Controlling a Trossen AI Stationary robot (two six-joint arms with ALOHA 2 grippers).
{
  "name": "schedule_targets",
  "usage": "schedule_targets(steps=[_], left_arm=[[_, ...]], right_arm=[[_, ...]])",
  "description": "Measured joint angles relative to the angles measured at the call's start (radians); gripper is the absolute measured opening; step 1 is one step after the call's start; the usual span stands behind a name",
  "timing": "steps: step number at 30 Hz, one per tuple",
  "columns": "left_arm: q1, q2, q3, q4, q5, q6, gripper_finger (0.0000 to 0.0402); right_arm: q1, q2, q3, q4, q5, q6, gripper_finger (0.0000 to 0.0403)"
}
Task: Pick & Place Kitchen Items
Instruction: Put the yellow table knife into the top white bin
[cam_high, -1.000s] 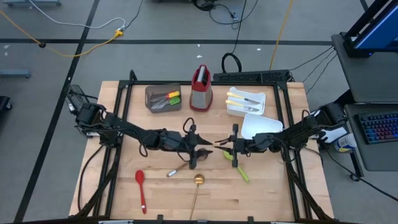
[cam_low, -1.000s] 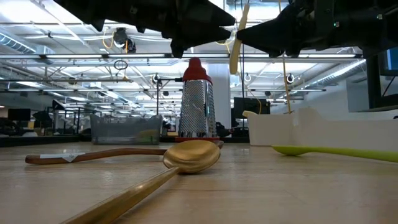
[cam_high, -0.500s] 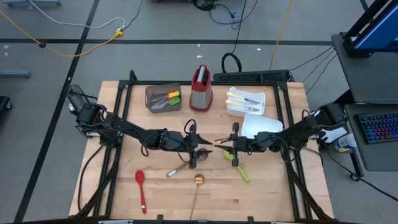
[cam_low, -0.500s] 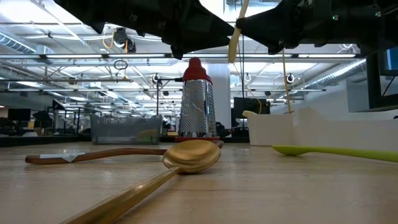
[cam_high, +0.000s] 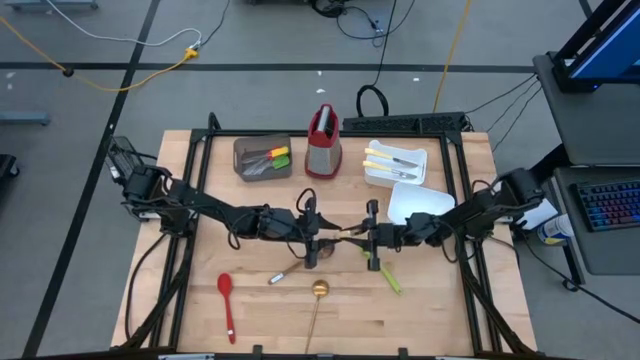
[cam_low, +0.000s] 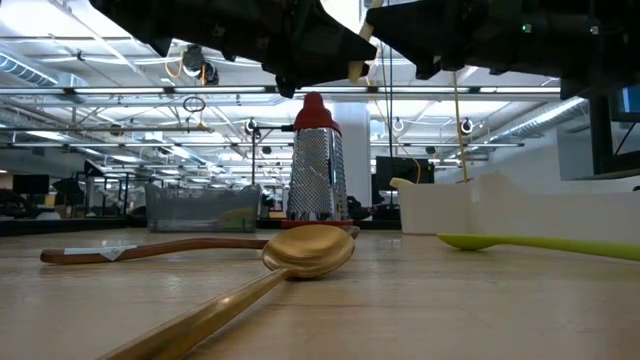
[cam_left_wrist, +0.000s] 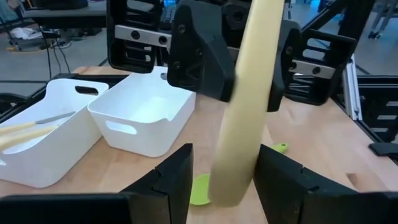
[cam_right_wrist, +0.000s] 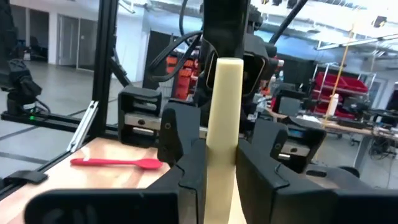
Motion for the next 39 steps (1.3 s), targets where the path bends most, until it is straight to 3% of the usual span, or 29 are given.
schedule_targets(steps=[8,16,24,30,39], left_arm=[[-0.009,0.0,0.0,-0.001,-0.003,0.011,0.0153],[-0.01,0.0,0.0,-0.008,-0.001,-0.001,0.0071],[-0.02,0.001,-0.001,-0.031,-0.046,-0.02,0.0071],[-0.022,0.001,-0.001,-0.046,-0.086,-0.053,0.0071],[-0.02,0.0,-0.001,-0.061,-0.122,-0.051,0.0071]], right_arm=[[-0.006,0.042,0.006,0.049,0.046,-0.019,0.006],[-0.007,0.043,0.006,0.045,0.055,-0.017,0.0075],[-0.008,0.041,0.007,-0.007,0.062,-0.021,0.0082],[-0.008,0.042,0.006,-0.058,0.072,-0.027,0.012],[-0.002,0.02,0.006,-0.222,0.213,0.032,0.0156]])
